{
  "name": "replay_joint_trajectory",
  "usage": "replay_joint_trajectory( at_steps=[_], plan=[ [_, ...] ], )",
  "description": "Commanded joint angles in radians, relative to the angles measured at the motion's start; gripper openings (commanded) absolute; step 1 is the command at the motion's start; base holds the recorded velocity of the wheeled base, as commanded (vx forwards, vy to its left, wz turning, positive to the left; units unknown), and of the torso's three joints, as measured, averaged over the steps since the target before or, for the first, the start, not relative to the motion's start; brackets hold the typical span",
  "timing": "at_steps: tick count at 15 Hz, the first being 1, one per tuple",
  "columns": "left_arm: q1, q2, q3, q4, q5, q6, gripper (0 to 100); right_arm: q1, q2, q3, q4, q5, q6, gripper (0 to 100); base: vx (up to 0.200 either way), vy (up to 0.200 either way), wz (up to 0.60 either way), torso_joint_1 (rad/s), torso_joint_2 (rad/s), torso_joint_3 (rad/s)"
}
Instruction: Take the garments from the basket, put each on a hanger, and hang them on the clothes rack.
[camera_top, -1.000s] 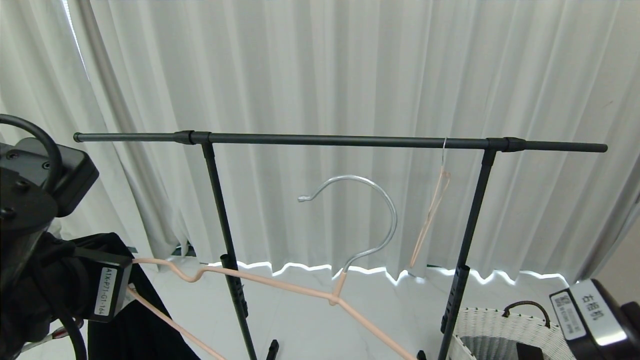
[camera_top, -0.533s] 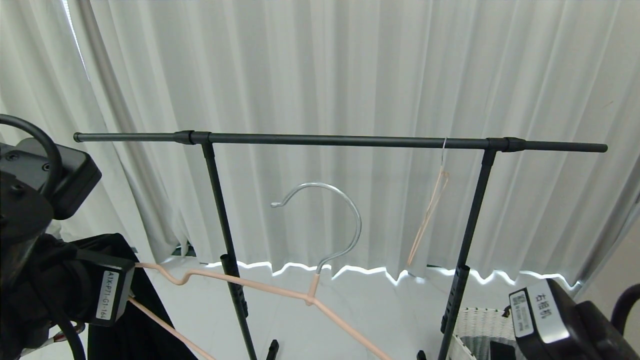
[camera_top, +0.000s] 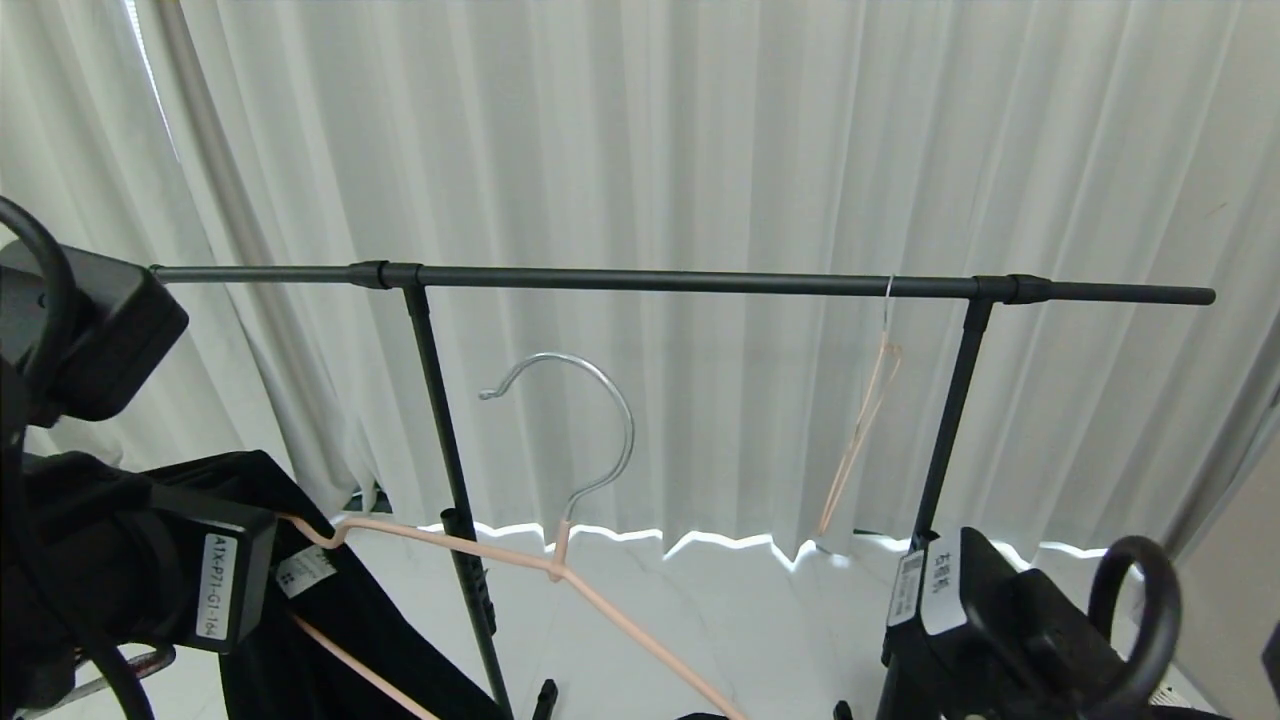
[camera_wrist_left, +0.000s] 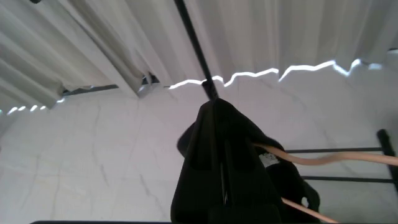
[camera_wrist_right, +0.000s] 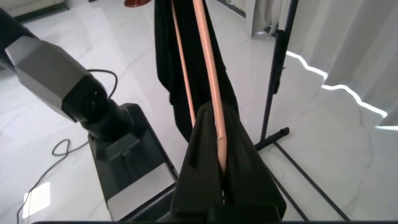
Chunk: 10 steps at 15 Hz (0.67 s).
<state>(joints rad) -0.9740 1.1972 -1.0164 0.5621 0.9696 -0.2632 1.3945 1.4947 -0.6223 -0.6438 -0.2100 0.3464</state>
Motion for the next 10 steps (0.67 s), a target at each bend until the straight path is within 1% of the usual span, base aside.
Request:
replay_joint_trajectory(
  at_steps=[1,4,6,7,8,9,10],
  plan=[
    [-0.063,0.022,-0.068,-0.001,0.0,-0.021,0,-0.008,0.067,-0.007,-0.025,0.0,0.0,0,0.0,0.0,0.0,0.0,0.0,0.0],
    [-0.157,0.07,-0.163,-0.001,0.0,-0.03,0,-0.008,0.122,-0.04,-0.06,-0.002,0.0,0,0.0,0.0,0.0,0.0,0.0,0.0],
    [-0.213,0.096,-0.192,-0.001,-0.002,-0.045,0,-0.008,0.154,-0.097,-0.062,-0.002,0.002,0,0.0,0.0,0.0,0.0,0.0,0.0],
    [-0.239,0.113,-0.208,-0.001,0.0,-0.067,0,-0.008,0.173,-0.117,-0.062,-0.002,0.002,0,0.0,0.0,0.0,0.0,0.0,0.0],
    [-0.261,0.125,-0.218,-0.001,0.0,-0.079,0,-0.008,0.188,-0.132,-0.062,-0.002,0.002,0,0.0,0.0,0.0,0.0,0.0,0.0],
    [-0.261,0.125,-0.218,-0.001,0.0,-0.079,0,-0.008,0.188,-0.132,-0.062,-0.002,0.002,0,0.0,0.0,0.0,0.0,0.0,0.0],
    [-0.301,0.127,-0.223,0.001,0.001,-0.082,0,-0.008,0.197,-0.143,-0.062,-0.003,0.002,0,0.0,0.0,0.0,0.0,0.0,0.0]
  ],
)
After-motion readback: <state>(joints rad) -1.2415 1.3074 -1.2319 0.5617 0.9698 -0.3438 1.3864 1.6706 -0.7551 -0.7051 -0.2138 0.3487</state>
